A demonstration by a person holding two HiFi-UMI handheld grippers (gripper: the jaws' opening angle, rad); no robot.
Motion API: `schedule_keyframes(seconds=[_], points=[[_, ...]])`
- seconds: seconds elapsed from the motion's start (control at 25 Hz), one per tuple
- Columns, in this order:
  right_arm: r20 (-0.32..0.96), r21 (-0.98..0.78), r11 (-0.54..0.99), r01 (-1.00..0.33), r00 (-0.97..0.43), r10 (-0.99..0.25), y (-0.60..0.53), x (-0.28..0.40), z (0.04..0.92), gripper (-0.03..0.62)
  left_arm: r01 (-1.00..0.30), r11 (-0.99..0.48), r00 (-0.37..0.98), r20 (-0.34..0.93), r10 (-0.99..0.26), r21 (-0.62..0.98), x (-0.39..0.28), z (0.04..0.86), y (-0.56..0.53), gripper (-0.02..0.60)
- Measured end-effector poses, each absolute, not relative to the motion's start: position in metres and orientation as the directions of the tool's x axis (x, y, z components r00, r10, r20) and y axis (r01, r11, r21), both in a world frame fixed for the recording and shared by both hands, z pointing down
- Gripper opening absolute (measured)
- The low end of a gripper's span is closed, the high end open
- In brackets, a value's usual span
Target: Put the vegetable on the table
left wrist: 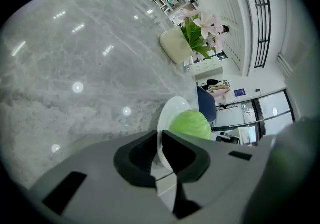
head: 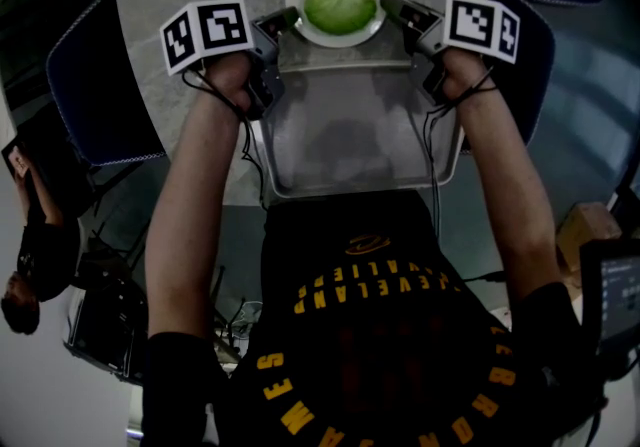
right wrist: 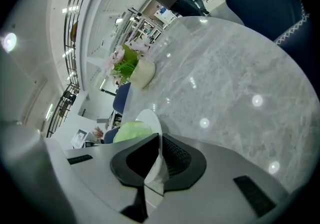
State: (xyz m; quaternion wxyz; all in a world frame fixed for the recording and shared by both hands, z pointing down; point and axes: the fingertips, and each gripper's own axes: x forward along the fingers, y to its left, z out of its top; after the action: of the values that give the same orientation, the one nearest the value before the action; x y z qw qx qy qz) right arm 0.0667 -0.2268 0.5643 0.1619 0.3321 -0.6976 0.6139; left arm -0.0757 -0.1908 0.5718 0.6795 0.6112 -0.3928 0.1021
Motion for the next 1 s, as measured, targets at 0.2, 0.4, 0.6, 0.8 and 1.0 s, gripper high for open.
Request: schedule_keyframes(seconds=[0.2,0.4,0.6,0.8,1.0], points=[[0.635,-0.747,0.025,-0.664,-0.725,-0.265,-0.2259,0.0676,0.5665,0.031,-0.632,0.219,0.667,0.665,-0.335,0.744,-0.0749,0.5743,-0.1919,0.031],[0.644,-0.741,0.028,-0.671,-0.721,-0.255,-0.2244,0.0672,0.5667,0.031,-0.639,0.214,0.668,0.671,-0.322,0.739,-0.0746,0.5773,-0.1909,0.031],[0.642,-0.739,0.049,-0.672,-0.724,-0.253,-0.2263,0.0673,0.5689,0.031,-0.635,0.213,0.671,0.667,-0.323,0.742,-0.0737,0.5769,-0.1917,0.031],[0.655,-0.727,0.044,-0.685,-0.711,-0.254,-0.2253,0.0687,0.5701,0.032,-0.644,0.192,0.669,0.667,-0.329,0.741,-0.0733,0.5718,-0.1939,0.031],[0.637,-0.735,0.074,-0.674,-0.723,-0.266,-0.2279,0.0671,0.5683,0.032,-0.648,0.186,0.663,0.668,-0.338,0.738,-0.0734,0.5692,-0.1953,0.031]])
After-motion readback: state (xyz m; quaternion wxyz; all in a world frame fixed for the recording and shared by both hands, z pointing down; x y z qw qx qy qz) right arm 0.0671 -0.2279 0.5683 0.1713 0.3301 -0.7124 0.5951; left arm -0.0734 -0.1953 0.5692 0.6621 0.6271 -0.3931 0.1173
